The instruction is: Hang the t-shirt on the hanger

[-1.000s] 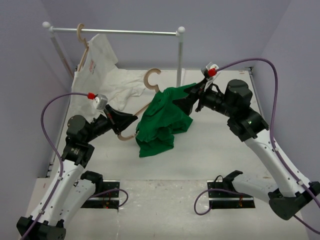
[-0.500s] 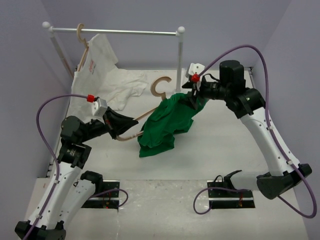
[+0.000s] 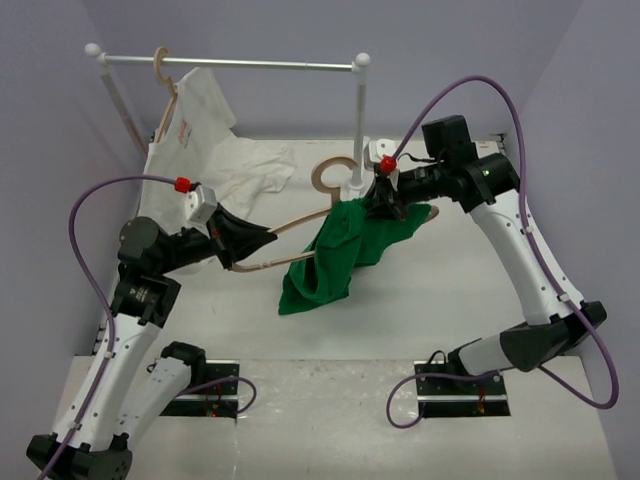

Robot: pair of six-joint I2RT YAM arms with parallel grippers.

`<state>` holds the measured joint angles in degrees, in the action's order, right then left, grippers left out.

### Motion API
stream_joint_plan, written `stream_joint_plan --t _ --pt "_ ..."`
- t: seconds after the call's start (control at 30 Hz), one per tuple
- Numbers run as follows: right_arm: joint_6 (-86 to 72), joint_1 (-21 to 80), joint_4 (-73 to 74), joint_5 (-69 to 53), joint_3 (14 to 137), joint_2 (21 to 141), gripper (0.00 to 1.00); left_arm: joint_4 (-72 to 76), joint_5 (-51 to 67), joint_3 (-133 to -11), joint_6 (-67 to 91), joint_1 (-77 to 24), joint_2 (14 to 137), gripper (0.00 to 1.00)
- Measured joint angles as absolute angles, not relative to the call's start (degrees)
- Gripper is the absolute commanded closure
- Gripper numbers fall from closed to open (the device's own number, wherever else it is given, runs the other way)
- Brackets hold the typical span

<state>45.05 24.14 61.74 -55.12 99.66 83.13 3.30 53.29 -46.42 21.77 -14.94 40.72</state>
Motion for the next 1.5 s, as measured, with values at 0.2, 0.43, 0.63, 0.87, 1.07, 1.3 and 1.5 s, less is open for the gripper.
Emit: stream_joint_plan --t 0.2,0.43,0.63,0.87,1.07,1.3,1.5 --pt "40.8 24.3 53.7 -52.3 93.5 79.0 1.00 3.1 42.4 -52.0 22.2 -15.3 42.9 0.00" --pt "33.2 21.3 41.8 -46.1 85.5 76.1 1.00 5.1 23.4 -48.9 26.1 -15.4 35.8 0.02" --pt "24.8 20.3 32.7 -40.5 82.5 74.4 1.00 13.5 21.2 -38.2 32.2 -15.6 34.1 0.23" --pt "18.1 20.2 27.9 -40.2 82.2 72.4 1.00 20.2 20.2 -30.4 37.1 -27.6 53.8 0.24" --pt "15.7 20.5 26.5 -40.9 79.3 69.9 1.00 25.7 19.0 -32.0 37.7 -31.8 62.0 0.41" --pt "15.0 21.5 26.1 -42.8 78.6 69.7 1.00 30.0 15.9 -33.7 37.9 -32.0 66.8 0.42" --pt "15.0 21.9 26.1 -43.7 78.3 69.6 1.00 31.1 14.5 -33.8 37.7 -32.0 68.0 0.31"
